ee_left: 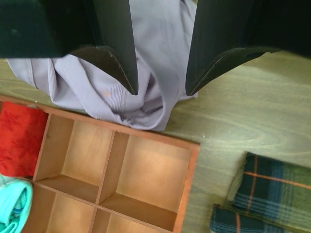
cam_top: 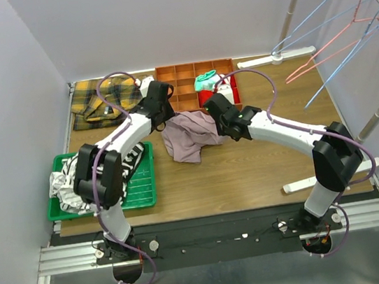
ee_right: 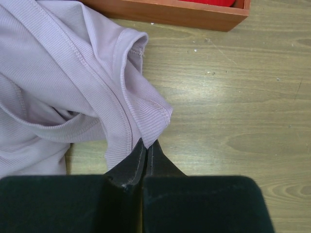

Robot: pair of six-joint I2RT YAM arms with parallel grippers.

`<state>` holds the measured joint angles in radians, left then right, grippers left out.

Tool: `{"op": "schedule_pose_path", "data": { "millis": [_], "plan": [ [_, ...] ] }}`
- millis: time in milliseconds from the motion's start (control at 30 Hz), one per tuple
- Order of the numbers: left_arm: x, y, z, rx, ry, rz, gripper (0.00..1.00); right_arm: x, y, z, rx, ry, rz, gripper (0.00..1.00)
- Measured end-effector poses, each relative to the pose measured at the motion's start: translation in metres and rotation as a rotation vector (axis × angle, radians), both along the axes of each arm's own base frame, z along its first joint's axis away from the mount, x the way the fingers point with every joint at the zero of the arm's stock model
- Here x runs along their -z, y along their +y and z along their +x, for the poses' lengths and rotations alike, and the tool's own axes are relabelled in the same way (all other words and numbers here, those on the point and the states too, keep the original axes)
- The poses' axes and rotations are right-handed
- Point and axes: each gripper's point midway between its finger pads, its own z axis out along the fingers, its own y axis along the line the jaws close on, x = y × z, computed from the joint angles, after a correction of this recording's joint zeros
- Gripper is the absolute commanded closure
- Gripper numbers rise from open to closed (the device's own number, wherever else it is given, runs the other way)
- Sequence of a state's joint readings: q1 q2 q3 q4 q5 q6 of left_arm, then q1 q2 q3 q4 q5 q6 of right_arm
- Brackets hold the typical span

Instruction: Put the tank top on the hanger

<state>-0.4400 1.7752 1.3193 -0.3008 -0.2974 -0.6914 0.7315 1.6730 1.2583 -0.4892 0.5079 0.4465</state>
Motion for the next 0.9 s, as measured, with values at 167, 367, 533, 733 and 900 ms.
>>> {"op": "schedule_pose_path", "data": {
  "millis": [167, 367, 533, 733, 900],
  "plan": [
    [0.017, -0.005, 0.013, 0.012, 0.032, 0.027, 0.55, 0.000, 0.001, 0.001, 0.000, -0.003, 0.003, 0.95],
    [0.034, -0.007, 0.016, 0.010, 0.075, 0.048, 0.67, -0.001, 0.001, 0.001, -0.001, -0.005, 0.004, 0.95],
    [0.052, 0.000, 0.004, -0.005, 0.120, 0.062, 1.00, -0.004, 0.002, 0.002, -0.001, -0.010, 0.007, 0.99],
    [0.044, 0.010, -0.011, -0.020, 0.143, 0.082, 1.00, -0.048, 0.015, 0.018, -0.010, -0.077, 0.054, 0.99],
    [-0.076, 0.015, -0.018, 0.000, -0.067, 0.022, 1.00, -0.148, 0.026, 0.033, -0.030, -0.244, 0.167, 0.99]
  ]
}}
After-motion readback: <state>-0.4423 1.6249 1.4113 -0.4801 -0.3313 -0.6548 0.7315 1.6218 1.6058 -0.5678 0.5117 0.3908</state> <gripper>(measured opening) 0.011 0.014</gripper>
